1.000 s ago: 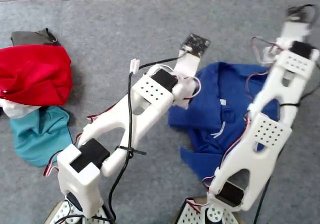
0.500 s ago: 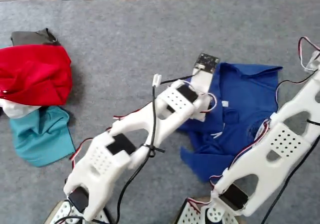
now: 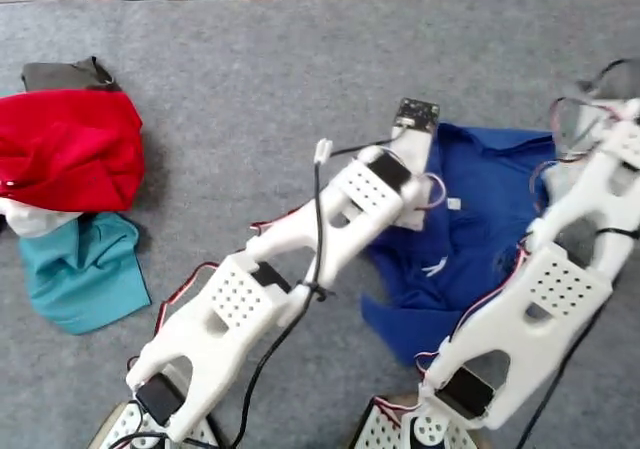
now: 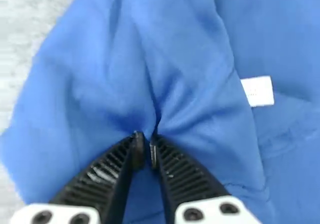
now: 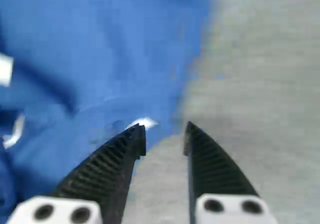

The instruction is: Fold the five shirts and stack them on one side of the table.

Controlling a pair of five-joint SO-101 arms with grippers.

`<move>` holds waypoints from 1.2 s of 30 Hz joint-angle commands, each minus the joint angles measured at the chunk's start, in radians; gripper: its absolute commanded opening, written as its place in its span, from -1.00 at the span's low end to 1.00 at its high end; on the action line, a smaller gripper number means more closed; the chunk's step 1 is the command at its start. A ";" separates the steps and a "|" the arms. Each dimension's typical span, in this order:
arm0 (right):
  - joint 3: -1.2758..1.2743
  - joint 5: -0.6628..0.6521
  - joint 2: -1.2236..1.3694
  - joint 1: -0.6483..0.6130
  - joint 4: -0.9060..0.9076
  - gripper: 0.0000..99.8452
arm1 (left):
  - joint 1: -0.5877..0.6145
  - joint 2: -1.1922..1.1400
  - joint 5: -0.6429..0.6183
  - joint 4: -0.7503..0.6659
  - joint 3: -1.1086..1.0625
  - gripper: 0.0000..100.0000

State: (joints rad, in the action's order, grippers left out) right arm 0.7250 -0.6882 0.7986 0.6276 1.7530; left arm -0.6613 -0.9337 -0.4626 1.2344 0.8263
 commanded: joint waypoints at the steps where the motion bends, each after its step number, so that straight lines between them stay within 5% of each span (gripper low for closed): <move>1: -0.174 -0.015 -0.096 -0.061 -0.021 -0.88 | 0.150 0.003 -0.005 0.114 0.143 -0.94; 6: -0.225 -0.005 -0.188 -0.100 -0.028 -0.94 | 0.285 -0.009 -0.006 0.285 0.455 -0.94; 12: -0.403 0.012 -0.277 -0.229 -0.055 -0.94 | 0.367 -0.009 -0.006 0.318 0.673 -0.94; 19: -0.773 0.107 -0.371 -0.408 -0.331 -0.78 | 0.447 -0.009 -0.006 0.092 0.562 -0.92; 23: -0.940 0.133 -0.427 -0.511 -0.489 -0.68 | 0.455 -0.009 -0.006 0.095 0.487 -0.58; 29: -0.990 0.198 -0.515 -0.634 -0.542 -0.67 | 0.507 0.002 -0.006 0.206 0.472 -0.47; 36: -0.993 0.244 -0.699 -0.712 -0.520 -0.67 | 0.638 0.002 -0.003 0.520 0.638 -0.47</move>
State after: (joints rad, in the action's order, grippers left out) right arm -0.2708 -0.4672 0.1880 -0.0598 1.2375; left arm -0.1105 -0.9643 -0.4595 1.6502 1.3387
